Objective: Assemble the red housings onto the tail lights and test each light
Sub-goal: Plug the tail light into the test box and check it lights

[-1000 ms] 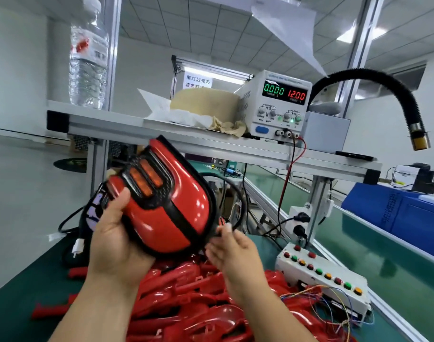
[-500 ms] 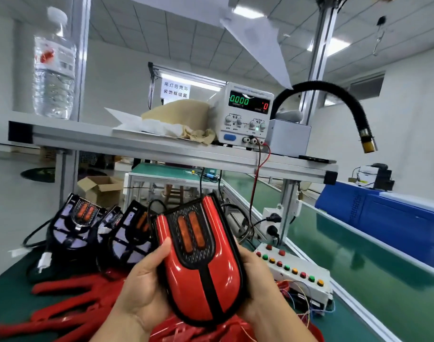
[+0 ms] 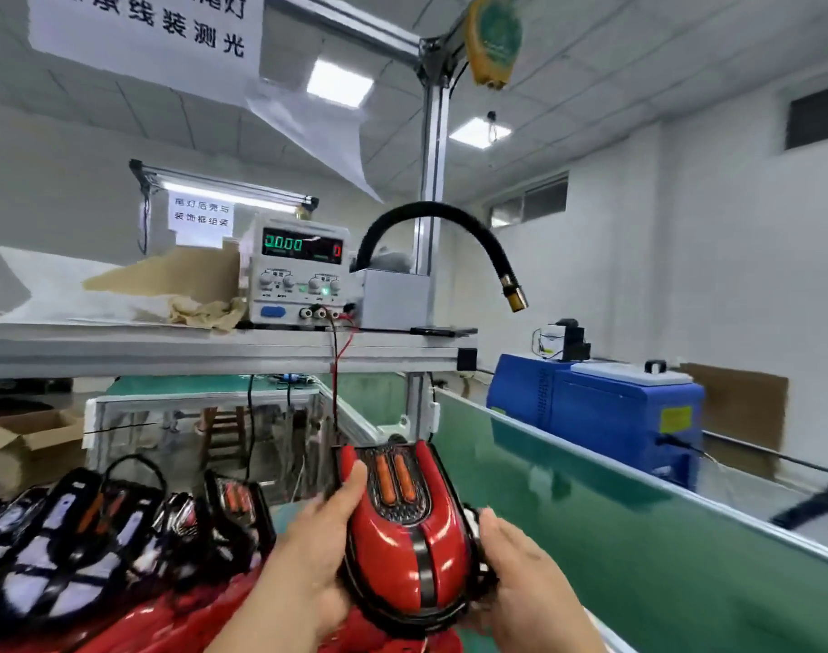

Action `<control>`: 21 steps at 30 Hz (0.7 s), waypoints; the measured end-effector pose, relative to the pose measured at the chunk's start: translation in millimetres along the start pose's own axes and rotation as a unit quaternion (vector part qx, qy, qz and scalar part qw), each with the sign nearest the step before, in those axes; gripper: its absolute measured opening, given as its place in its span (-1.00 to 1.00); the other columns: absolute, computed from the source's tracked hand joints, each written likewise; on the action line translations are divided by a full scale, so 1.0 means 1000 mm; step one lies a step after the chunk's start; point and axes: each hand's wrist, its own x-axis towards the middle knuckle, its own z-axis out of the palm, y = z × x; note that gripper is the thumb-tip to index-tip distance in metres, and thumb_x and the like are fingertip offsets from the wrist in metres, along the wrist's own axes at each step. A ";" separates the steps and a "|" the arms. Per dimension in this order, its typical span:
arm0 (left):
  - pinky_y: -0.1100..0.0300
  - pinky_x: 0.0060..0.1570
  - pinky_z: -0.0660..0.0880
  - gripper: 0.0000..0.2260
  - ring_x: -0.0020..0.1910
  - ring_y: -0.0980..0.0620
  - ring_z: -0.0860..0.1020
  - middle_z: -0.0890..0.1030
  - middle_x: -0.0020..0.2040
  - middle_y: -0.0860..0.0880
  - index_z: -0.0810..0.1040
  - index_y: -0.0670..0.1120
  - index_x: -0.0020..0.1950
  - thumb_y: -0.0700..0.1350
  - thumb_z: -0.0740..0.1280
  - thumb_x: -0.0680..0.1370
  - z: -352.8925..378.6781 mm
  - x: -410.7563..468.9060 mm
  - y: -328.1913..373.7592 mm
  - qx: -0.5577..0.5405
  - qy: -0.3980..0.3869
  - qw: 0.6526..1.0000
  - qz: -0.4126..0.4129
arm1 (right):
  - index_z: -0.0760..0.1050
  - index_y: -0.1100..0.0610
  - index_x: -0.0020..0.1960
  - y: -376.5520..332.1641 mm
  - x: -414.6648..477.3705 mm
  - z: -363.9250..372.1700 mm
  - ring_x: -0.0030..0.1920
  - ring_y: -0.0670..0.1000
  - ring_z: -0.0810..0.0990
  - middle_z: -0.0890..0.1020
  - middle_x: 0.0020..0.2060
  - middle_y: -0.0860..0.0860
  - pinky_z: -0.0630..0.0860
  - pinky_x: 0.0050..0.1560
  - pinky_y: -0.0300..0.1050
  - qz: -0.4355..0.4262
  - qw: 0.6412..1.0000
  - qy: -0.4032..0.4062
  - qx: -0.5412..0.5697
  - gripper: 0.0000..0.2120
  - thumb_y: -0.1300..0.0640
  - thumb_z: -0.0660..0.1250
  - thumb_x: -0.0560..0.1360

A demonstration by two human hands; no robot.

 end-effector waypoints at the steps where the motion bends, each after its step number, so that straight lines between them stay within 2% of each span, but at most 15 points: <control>1: -0.33 0.09 0.52 -0.47 0.04 -0.37 0.63 0.65 0.08 -0.33 0.54 -0.21 0.28 0.05 0.41 0.40 0.014 0.007 -0.007 0.004 0.001 1.000 -0.020 | 0.60 0.07 -0.05 -0.007 -0.009 -0.012 -0.25 -0.03 0.70 0.72 -0.27 -0.05 0.65 -0.20 -0.03 0.004 1.000 -0.007 -0.010 -0.86 0.10 0.27 0.56; 3: -0.38 0.19 0.44 -0.42 0.09 -0.37 0.61 0.63 0.12 -0.34 0.52 -0.21 0.31 0.09 0.41 0.38 0.044 0.020 -0.022 0.014 -0.011 0.998 -0.060 | 0.66 0.15 -0.18 -0.013 -0.014 -0.039 -0.32 0.06 0.71 0.72 -0.30 0.07 0.62 -0.41 -0.05 0.020 1.000 0.011 0.017 -0.79 0.24 0.29 0.56; 4: -0.39 0.19 0.44 -0.44 0.08 -0.37 0.61 0.63 0.13 -0.33 0.52 -0.20 0.31 0.09 0.40 0.41 0.059 0.027 -0.029 0.021 -0.016 0.997 -0.073 | 0.64 0.21 -0.17 -0.015 -0.012 -0.052 -0.32 0.12 0.70 0.71 -0.27 0.14 0.61 -0.43 0.00 0.016 0.999 0.029 0.029 -0.79 0.26 0.28 0.57; 6: -0.36 0.15 0.47 -0.52 0.05 -0.36 0.62 0.64 0.11 -0.32 0.53 -0.19 0.30 0.10 0.38 0.50 0.088 0.040 -0.045 0.032 -0.020 0.994 -0.100 | 0.54 0.22 0.03 -0.019 -0.009 -0.077 -0.15 0.23 0.67 0.67 -0.07 0.22 0.62 -0.28 0.15 0.012 0.996 0.079 0.036 -0.90 0.21 0.28 0.59; 7: -0.31 0.12 0.51 -0.54 0.04 -0.34 0.63 0.65 0.09 -0.32 0.55 -0.20 0.27 0.11 0.35 0.53 0.102 0.045 -0.051 0.034 -0.029 0.992 -0.120 | 0.49 0.23 0.08 -0.023 -0.007 -0.088 -0.10 0.24 0.65 0.64 -0.03 0.24 0.60 -0.21 0.18 0.014 0.993 0.114 0.039 -0.89 0.21 0.27 0.60; 9: -0.16 0.07 0.56 -0.58 0.02 -0.27 0.64 0.66 0.05 -0.34 0.59 -0.24 0.22 0.09 0.29 0.59 0.125 0.052 -0.060 0.043 -0.064 0.985 -0.156 | 0.51 0.31 0.04 -0.027 0.003 -0.111 -0.22 0.20 0.63 0.65 -0.18 0.25 0.58 -0.22 0.12 -0.002 0.988 0.149 0.050 -0.85 0.22 0.23 0.62; 11: -0.15 0.13 0.53 -0.63 0.07 -0.25 0.60 0.63 0.12 -0.35 0.57 -0.25 0.26 -0.02 0.27 0.59 0.143 0.055 -0.067 0.062 -0.106 0.977 -0.175 | 0.51 0.33 0.02 -0.033 0.014 -0.130 -0.38 0.15 0.62 0.65 -0.30 0.22 0.56 -0.41 -0.02 -0.001 0.979 0.198 0.039 -0.80 0.21 0.19 0.64; 12: -0.18 0.15 0.51 -0.68 0.09 -0.28 0.58 0.62 0.11 -0.34 0.55 -0.23 0.27 -0.07 0.26 0.60 0.149 0.056 -0.070 0.073 -0.121 0.975 -0.174 | 0.51 0.32 0.07 -0.033 0.021 -0.139 -0.36 0.14 0.63 0.66 -0.26 0.21 0.53 -0.46 -0.08 -0.009 0.977 0.209 0.033 -0.79 0.19 0.17 0.64; 13: -0.22 0.14 0.51 -0.73 0.06 -0.28 0.58 0.62 0.08 -0.32 0.54 -0.20 0.26 -0.12 0.25 0.61 0.154 0.060 -0.075 0.078 -0.126 0.975 -0.168 | 0.49 0.30 0.17 -0.033 0.027 -0.147 -0.26 0.16 0.64 0.66 -0.12 0.23 0.53 -0.44 -0.09 -0.014 0.976 0.217 0.028 -0.76 0.17 0.16 0.65; 15: -0.27 0.07 0.55 -0.80 -0.03 -0.26 0.59 0.61 0.05 -0.27 0.52 -0.15 0.24 -0.18 0.24 0.64 0.162 0.070 -0.081 0.068 -0.112 0.980 -0.153 | 0.43 0.21 0.32 -0.031 0.041 -0.160 -0.02 0.23 0.61 0.58 0.15 0.24 0.54 -0.31 -0.05 -0.014 0.972 0.234 0.028 -0.71 0.13 0.16 0.65; 16: -0.25 0.01 0.58 -0.81 -0.07 -0.25 0.59 0.61 0.02 -0.27 0.52 -0.17 0.23 -0.21 0.23 0.64 0.165 0.074 -0.084 0.061 -0.103 0.982 -0.150 | 0.43 0.19 0.32 -0.030 0.047 -0.164 0.01 0.24 0.60 0.58 0.16 0.23 0.54 -0.27 -0.03 -0.012 0.972 0.232 0.025 -0.72 0.13 0.16 0.65; 19: -0.11 -0.32 0.62 -0.83 -0.18 -0.25 0.58 0.59 -0.10 -0.29 0.53 -0.32 0.11 -0.23 0.23 0.64 0.176 0.088 -0.090 0.051 -0.070 0.982 -0.170 | 0.47 0.25 0.20 -0.034 0.063 -0.170 -0.12 0.17 0.59 0.60 0.06 0.23 0.51 -0.34 -0.08 0.016 0.972 0.235 0.014 -0.78 0.17 0.17 0.64; 21: -0.14 -0.30 0.55 -0.81 -0.19 -0.26 0.55 0.57 -0.12 -0.32 0.51 -0.36 0.00 -0.23 0.23 0.65 0.180 0.097 -0.094 0.021 -0.055 0.979 -0.197 | 0.48 0.26 0.17 -0.037 0.077 -0.175 -0.13 0.15 0.58 0.60 0.05 0.24 0.49 -0.40 -0.12 0.036 0.970 0.240 -0.006 -0.78 0.17 0.20 0.62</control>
